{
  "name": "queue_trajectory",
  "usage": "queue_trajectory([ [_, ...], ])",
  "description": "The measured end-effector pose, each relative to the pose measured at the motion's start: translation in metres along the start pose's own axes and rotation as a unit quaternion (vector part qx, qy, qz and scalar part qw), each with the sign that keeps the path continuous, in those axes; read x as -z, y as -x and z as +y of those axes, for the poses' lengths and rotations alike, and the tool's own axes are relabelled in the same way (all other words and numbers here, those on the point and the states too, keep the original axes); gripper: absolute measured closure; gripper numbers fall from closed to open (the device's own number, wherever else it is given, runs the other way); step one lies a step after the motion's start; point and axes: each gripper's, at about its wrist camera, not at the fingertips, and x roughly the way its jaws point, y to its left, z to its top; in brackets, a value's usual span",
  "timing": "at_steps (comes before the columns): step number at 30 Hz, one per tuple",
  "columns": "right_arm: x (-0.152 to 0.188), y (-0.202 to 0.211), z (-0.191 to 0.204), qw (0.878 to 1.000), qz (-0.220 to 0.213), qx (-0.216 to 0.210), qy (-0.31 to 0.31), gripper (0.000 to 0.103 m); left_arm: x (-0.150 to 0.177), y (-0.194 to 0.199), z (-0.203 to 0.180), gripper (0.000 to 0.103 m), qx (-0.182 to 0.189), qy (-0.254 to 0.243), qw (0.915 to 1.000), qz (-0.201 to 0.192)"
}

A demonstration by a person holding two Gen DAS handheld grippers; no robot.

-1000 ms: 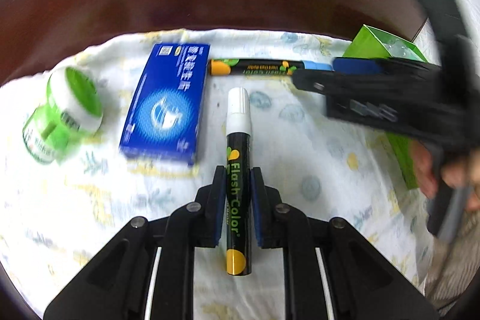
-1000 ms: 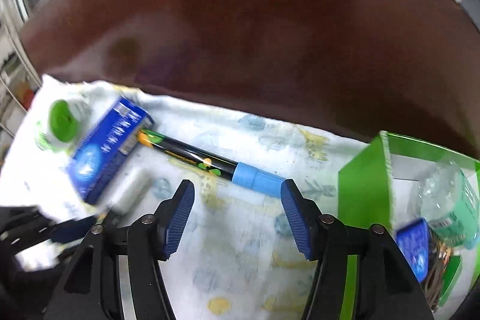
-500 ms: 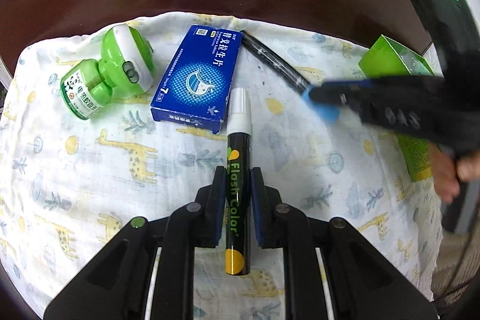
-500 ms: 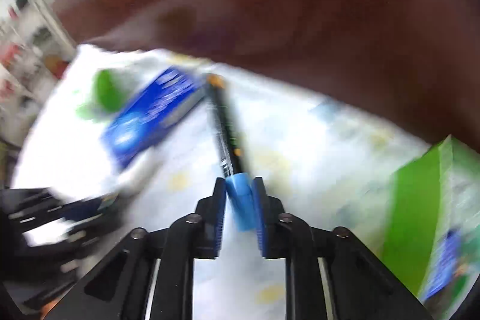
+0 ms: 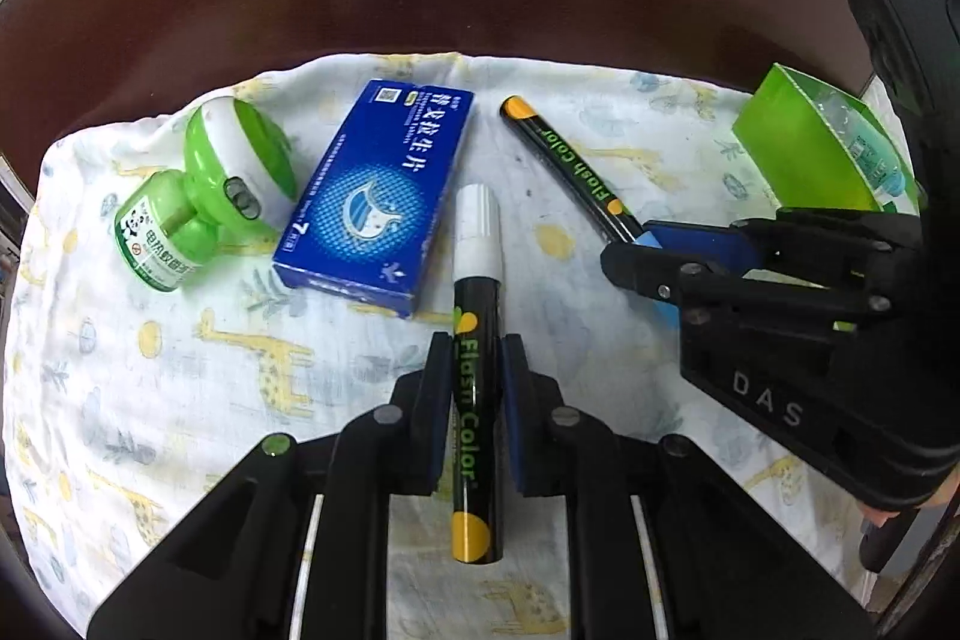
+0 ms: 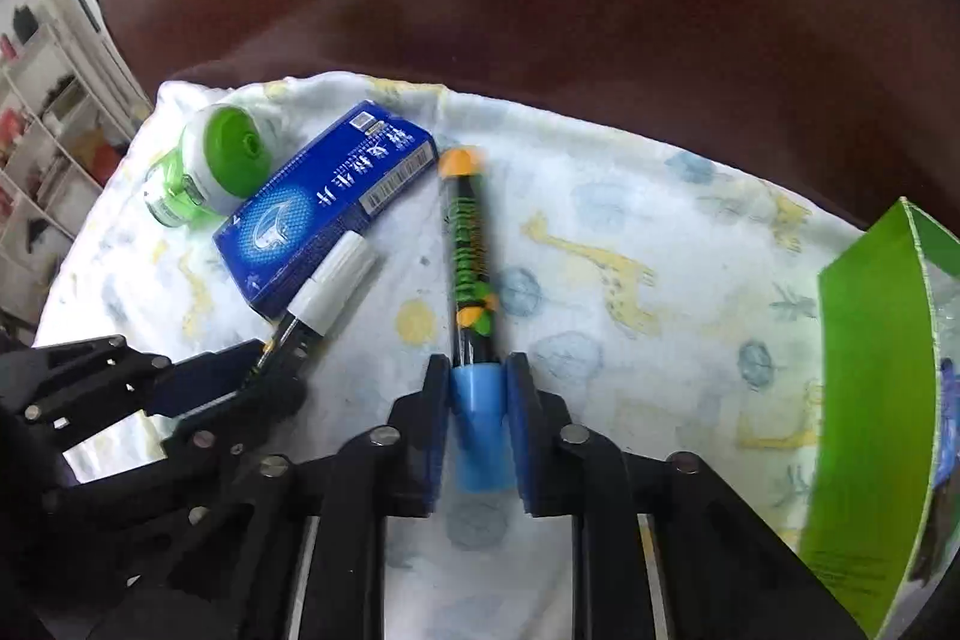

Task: Organize rigid objects
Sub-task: 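Lift the Flash Color marker with the left tool while the right tool lifts the blue-capped marker, then lower both markers into the green box and open both tools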

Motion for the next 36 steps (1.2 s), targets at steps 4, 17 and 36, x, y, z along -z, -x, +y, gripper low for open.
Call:
queue_trajectory([
  [4, 0.015, 0.028, -0.005, 0.998, -0.016, -0.053, -0.024, 0.084, 0.003, 0.023, -0.013, 0.089, 0.017, -0.006, 0.9993, -0.033],
  [17, 0.056, 0.165, -0.067, 0.978, -0.18, -0.049, -0.091, 0.084, -0.015, 0.103, -0.104, 0.089, 0.022, -0.1, 0.9867, -0.126],
  [36, 0.136, 0.225, -0.208, 0.941, -0.248, 0.024, -0.227, 0.084, -0.048, 0.076, -0.266, 0.089, 0.072, -0.226, 0.965, -0.112],
])
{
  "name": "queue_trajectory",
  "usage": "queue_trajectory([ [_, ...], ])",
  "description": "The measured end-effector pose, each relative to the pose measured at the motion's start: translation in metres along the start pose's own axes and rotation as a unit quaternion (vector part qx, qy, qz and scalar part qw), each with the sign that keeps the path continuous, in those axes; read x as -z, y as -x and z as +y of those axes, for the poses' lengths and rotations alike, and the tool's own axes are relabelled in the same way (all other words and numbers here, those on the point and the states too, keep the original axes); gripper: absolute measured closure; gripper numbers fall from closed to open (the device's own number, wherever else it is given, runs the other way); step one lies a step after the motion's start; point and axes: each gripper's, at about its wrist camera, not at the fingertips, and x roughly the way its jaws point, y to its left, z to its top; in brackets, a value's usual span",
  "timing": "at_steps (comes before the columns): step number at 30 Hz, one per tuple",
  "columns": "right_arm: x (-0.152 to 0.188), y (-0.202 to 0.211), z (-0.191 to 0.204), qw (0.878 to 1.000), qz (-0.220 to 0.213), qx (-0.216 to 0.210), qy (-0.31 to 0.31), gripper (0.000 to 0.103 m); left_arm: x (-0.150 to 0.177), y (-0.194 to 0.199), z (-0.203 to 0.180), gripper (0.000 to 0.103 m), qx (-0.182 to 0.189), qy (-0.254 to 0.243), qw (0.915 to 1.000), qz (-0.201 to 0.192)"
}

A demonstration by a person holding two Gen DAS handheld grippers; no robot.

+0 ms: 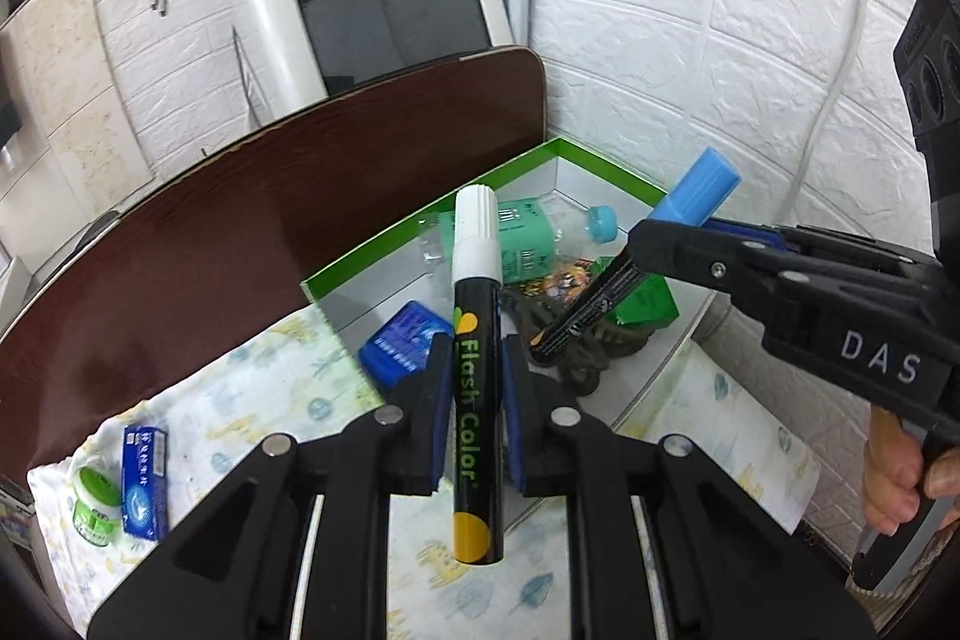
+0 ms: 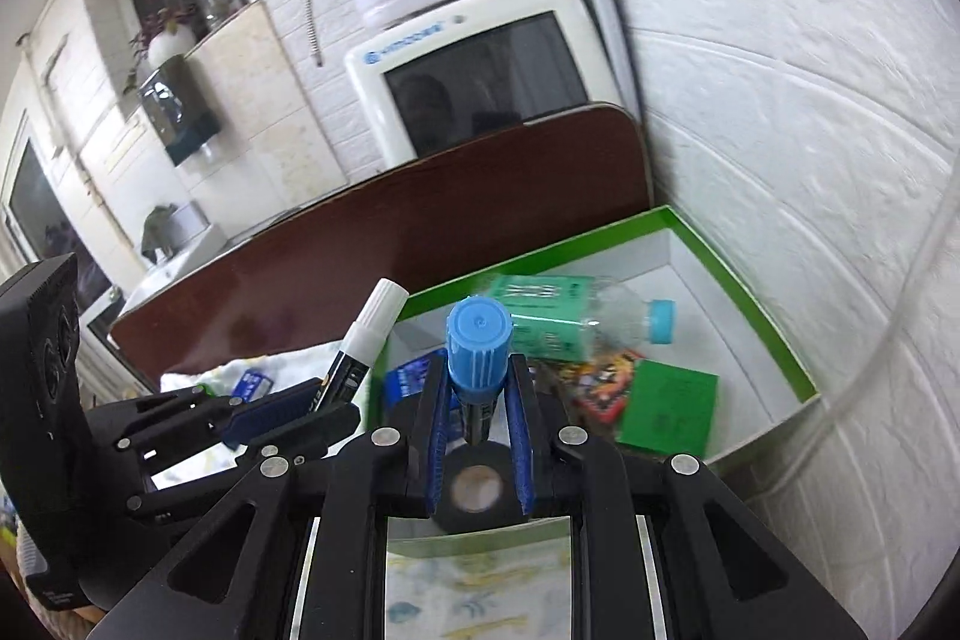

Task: Organize rigid objects
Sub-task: 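Lower both markers into the green box and open both tools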

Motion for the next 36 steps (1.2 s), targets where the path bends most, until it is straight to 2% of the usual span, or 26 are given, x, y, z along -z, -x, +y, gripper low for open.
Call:
queue_trajectory([
  [8, -0.001, -0.013, -0.027, 1.0, 0.006, -0.002, -0.024, 0.084, -0.008, -0.028, -0.014, 0.089, -0.003, -0.01, 0.9996, 0.025],
  [25, 0.004, -0.03, -0.03, 0.999, 0.03, -0.023, -0.025, 0.084, -0.009, -0.056, -0.022, 0.088, -0.004, -0.01, 0.9986, 0.052],
  [30, 0.004, -0.031, -0.03, 0.999, 0.026, -0.011, -0.03, 0.084, -0.008, -0.056, -0.024, 0.085, -0.018, -0.014, 0.9986, 0.047],
  [36, 0.005, -0.033, -0.034, 0.999, 0.029, 0.008, -0.041, 0.084, -0.007, -0.047, -0.025, 0.072, -0.035, -0.024, 0.9986, 0.032],
])
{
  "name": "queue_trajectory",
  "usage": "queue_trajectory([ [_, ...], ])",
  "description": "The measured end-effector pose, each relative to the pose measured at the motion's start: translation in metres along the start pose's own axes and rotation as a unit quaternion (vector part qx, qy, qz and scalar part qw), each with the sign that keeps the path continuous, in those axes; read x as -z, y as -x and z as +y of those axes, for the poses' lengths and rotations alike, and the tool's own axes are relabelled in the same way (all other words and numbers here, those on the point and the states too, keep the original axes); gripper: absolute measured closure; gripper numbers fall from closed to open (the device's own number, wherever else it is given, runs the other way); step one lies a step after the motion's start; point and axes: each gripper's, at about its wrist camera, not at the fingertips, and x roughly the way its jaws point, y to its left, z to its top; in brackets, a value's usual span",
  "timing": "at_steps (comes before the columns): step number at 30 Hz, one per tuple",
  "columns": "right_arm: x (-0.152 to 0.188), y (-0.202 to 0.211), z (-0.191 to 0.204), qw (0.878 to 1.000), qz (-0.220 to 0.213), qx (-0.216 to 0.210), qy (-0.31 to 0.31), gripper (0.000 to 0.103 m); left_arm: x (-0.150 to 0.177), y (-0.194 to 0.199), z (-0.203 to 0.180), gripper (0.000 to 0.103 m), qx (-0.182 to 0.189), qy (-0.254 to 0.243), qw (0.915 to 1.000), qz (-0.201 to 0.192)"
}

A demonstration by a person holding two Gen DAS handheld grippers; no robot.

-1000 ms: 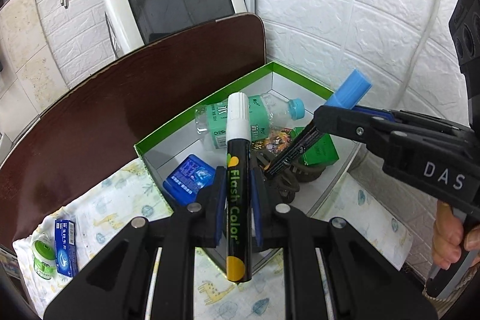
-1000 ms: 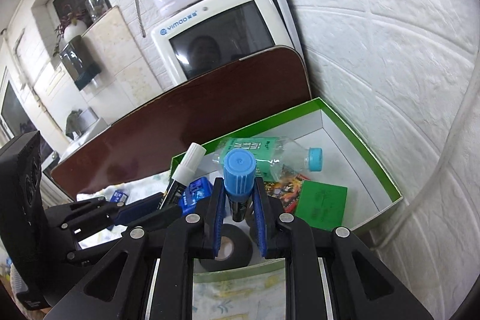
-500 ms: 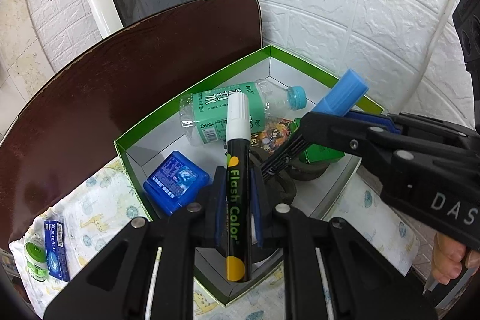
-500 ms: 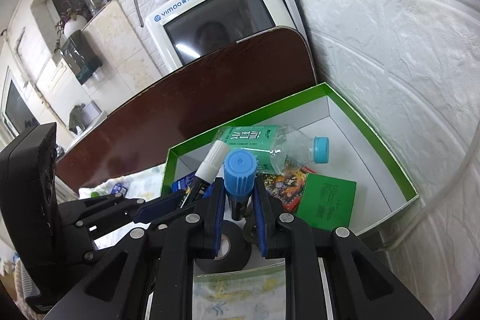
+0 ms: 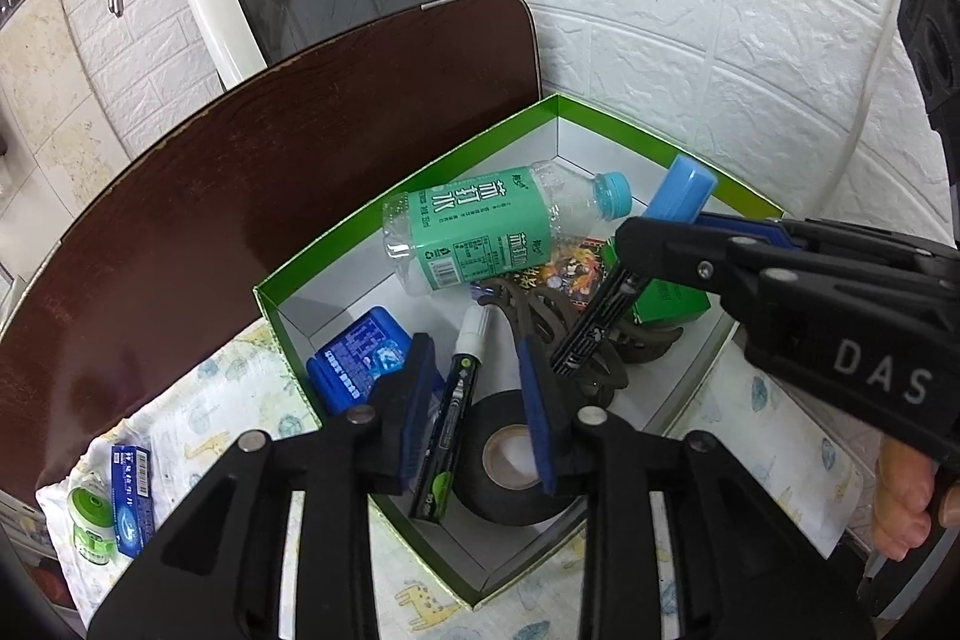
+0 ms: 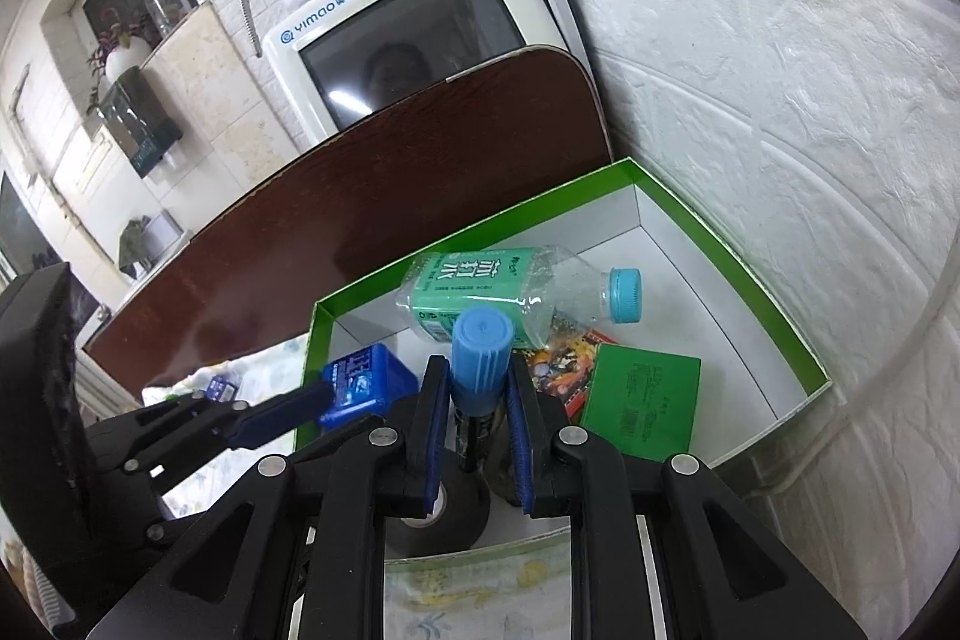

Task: Organize rigid objects
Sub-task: 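Lower both markers into the green box and open both tools, then withdraw both tools from the box toward the green repellent bottle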

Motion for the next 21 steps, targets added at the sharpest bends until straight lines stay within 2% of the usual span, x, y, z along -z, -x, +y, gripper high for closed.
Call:
queue_trajectory([
  [7, -0.002, 0.004, 0.004, 1.0, -0.013, 0.013, -0.002, 0.082, 0.006, 0.011, 0.007, 0.07, -0.005, 0.003, 0.9999, -0.009],
  [8, -0.003, 0.006, 0.005, 1.0, -0.019, 0.014, -0.002, 0.075, 0.007, 0.013, 0.008, 0.07, -0.005, 0.004, 0.9999, -0.01],
  [11, -0.007, 0.012, 0.01, 0.999, -0.046, 0.021, -0.004, 0.041, 0.01, 0.019, 0.013, 0.07, -0.008, 0.009, 0.9998, -0.014],
  [12, -0.008, 0.015, 0.011, 0.998, -0.055, 0.023, -0.007, 0.036, 0.011, 0.022, 0.015, 0.07, -0.01, 0.01, 0.9998, -0.017],
  [16, -0.012, 0.025, 0.02, 0.997, -0.08, 0.02, -0.009, 0.036, 0.015, 0.032, 0.023, 0.067, -0.017, 0.017, 0.9994, -0.026],
  [21, -0.012, 0.028, 0.037, 0.996, -0.086, 0.016, 0.006, 0.036, 0.023, 0.042, 0.039, 0.065, -0.023, 0.034, 0.9986, -0.033],
])
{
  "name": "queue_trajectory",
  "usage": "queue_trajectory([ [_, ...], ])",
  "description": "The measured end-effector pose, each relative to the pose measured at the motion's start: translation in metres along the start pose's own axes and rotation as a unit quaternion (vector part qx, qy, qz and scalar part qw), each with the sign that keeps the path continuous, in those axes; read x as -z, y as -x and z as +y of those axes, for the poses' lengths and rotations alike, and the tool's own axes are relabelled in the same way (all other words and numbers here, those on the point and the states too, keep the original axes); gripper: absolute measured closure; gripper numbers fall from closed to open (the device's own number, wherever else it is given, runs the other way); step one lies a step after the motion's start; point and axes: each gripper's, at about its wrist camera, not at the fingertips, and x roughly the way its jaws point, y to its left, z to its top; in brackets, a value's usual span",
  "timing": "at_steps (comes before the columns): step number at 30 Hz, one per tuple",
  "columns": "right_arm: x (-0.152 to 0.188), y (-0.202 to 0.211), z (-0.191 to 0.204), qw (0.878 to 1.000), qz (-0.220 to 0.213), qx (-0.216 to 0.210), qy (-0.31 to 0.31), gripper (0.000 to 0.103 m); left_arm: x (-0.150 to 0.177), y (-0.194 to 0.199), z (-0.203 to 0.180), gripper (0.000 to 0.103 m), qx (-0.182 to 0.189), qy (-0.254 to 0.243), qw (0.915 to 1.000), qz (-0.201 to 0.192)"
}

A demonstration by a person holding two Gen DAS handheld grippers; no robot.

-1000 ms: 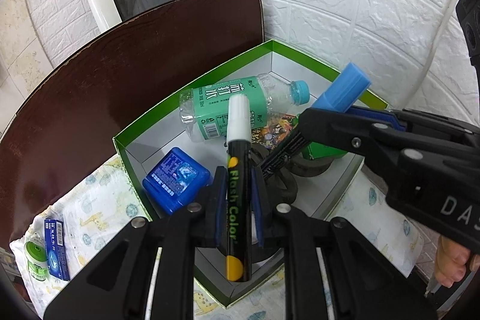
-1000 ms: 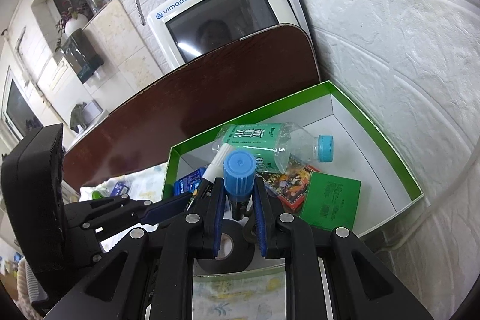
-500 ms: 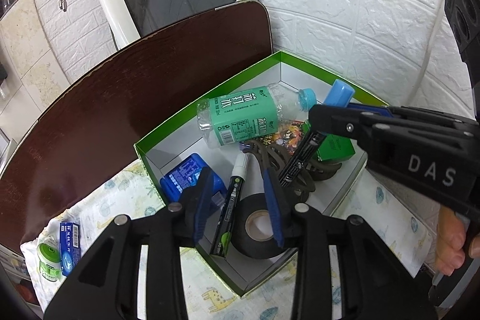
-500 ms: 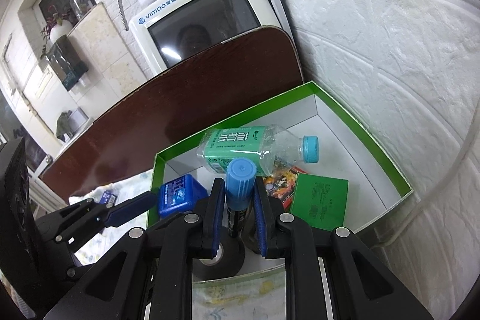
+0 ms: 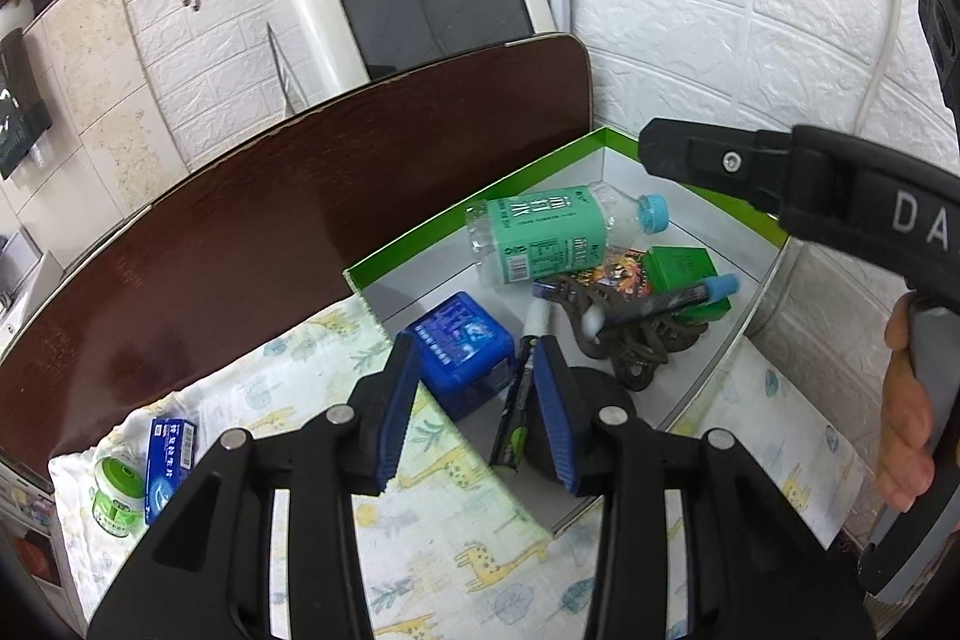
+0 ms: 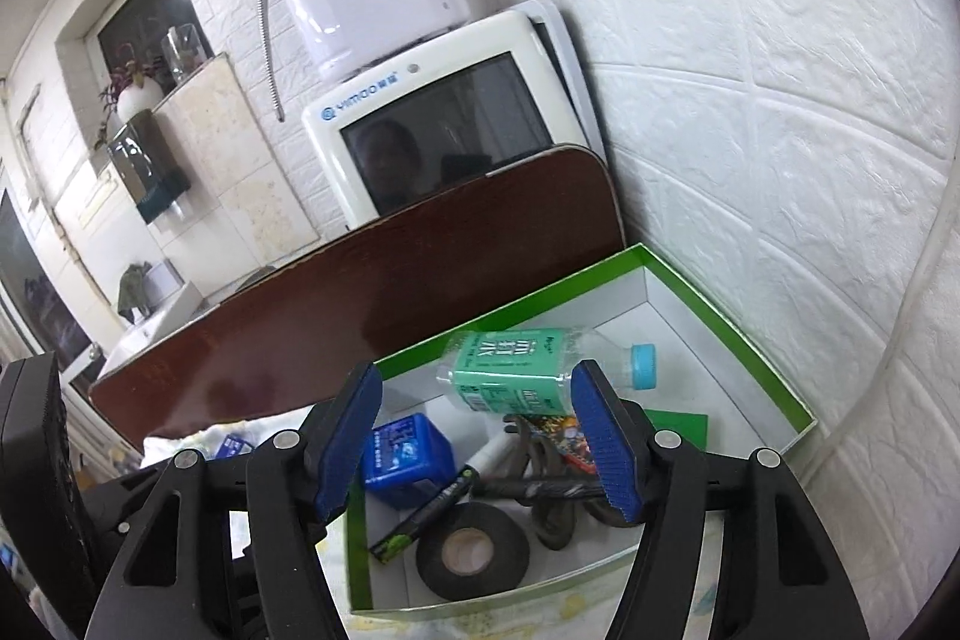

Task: Organize rigid objects
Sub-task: 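Withdraw both tools from the box toward the green repellent bottle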

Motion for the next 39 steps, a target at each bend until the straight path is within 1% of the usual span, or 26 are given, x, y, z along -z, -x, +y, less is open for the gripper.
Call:
queue_trajectory([
  [5, -0.002, 0.005, 0.012, 1.0, -0.003, 0.002, -0.004, 0.036, 0.011, 0.01, 0.024, 0.064, -0.011, 0.027, 0.9996, -0.002],
  [7, -0.001, 0.006, 0.02, 1.0, 0.0, 0.0, 0.004, 0.036, 0.016, 0.014, 0.033, 0.063, -0.016, 0.039, 0.9991, -0.004],
  [9, 0.002, 0.005, 0.034, 1.0, 0.009, -0.01, 0.021, 0.036, 0.022, 0.018, 0.046, 0.058, -0.024, 0.052, 0.9983, -0.005],
  [10, 0.005, 0.005, 0.042, 0.999, 0.015, -0.017, 0.032, 0.036, 0.025, 0.019, 0.052, 0.054, -0.03, 0.059, 0.9978, -0.004],
  [16, 0.025, -0.013, 0.099, 0.992, 0.063, -0.063, 0.087, 0.036, 0.06, 0.025, 0.102, 0.053, -0.064, 0.109, 0.9919, 0.012],
  [22, 0.053, -0.047, 0.161, 0.976, 0.134, -0.114, 0.125, 0.036, 0.103, 0.03, 0.16, 0.053, -0.11, 0.167, 0.979, 0.04],
  [24, 0.062, -0.057, 0.178, 0.972, 0.149, -0.121, 0.138, 0.036, 0.116, 0.032, 0.177, 0.053, -0.121, 0.183, 0.9745, 0.046],
  [28, 0.078, -0.077, 0.208, 0.962, 0.177, -0.128, 0.161, 0.036, 0.142, 0.033, 0.208, 0.053, -0.13, 0.214, 0.9666, 0.057],
  [32, 0.091, -0.099, 0.233, 0.954, 0.205, -0.137, 0.172, 0.036, 0.161, 0.029, 0.236, 0.053, -0.134, 0.24, 0.9595, 0.063],
  [36, 0.101, -0.117, 0.259, 0.947, 0.22, -0.146, 0.184, 0.036, 0.18, 0.028, 0.271, 0.053, -0.145, 0.274, 0.9483, 0.067],
  [39, 0.106, -0.132, 0.279, 0.94, 0.234, -0.162, 0.187, 0.036, 0.189, 0.025, 0.291, 0.053, -0.148, 0.286, 0.9442, 0.069],
])
